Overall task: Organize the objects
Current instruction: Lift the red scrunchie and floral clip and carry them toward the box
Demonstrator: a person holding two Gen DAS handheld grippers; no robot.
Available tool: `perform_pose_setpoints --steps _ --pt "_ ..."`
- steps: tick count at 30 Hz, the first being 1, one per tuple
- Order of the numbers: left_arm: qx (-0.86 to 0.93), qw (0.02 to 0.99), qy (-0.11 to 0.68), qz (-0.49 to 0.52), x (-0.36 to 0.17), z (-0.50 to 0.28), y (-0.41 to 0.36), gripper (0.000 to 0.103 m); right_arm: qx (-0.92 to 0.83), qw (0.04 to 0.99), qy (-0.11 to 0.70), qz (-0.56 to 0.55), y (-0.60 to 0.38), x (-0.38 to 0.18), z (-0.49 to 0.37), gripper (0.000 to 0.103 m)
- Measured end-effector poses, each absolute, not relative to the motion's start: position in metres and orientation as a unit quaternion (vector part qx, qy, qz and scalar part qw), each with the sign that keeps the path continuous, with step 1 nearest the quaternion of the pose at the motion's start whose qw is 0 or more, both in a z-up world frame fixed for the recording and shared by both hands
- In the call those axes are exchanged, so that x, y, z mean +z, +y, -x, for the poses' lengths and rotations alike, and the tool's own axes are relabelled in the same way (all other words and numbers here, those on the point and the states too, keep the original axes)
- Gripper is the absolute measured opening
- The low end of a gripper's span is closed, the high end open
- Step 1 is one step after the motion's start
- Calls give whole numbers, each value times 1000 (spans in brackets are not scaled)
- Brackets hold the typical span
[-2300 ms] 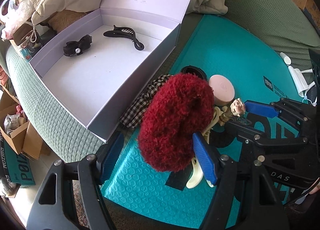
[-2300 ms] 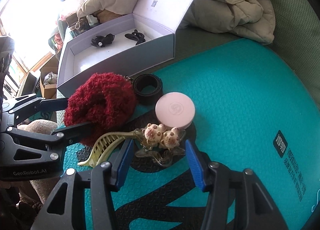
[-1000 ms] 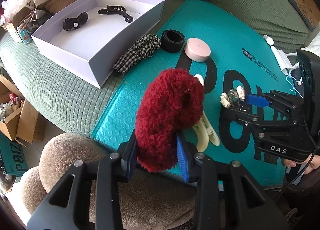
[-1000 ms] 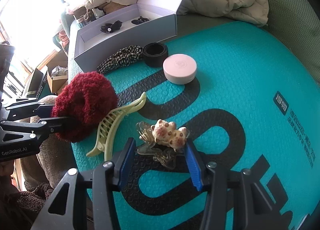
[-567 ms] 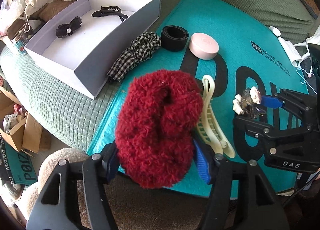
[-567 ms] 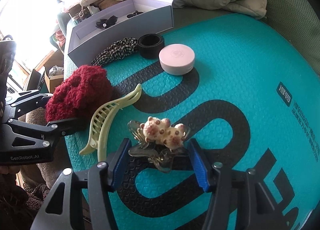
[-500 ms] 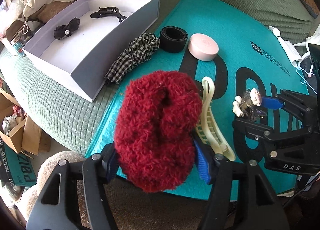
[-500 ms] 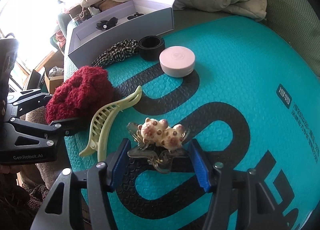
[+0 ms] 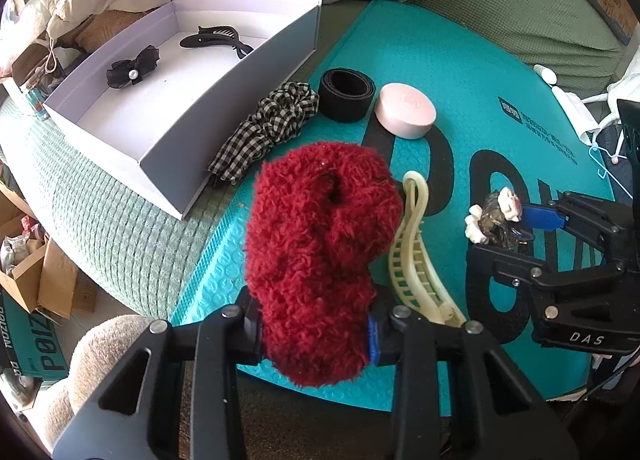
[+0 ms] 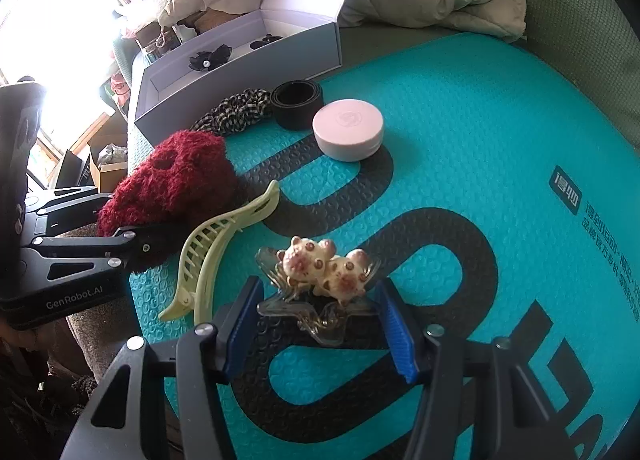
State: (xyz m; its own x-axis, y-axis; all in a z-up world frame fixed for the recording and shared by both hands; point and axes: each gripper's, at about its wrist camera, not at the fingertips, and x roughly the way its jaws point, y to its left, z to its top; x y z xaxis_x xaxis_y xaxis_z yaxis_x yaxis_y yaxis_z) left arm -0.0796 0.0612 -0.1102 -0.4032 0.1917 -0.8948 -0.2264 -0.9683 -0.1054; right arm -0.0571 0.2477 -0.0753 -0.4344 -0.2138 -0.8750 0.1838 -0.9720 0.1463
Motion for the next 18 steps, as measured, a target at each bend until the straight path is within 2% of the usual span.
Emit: perform_pose_setpoints --steps 18 --pt "851 103 -7 515 -79 62 36 33 -860 143 22 -490 224 -47 61 59"
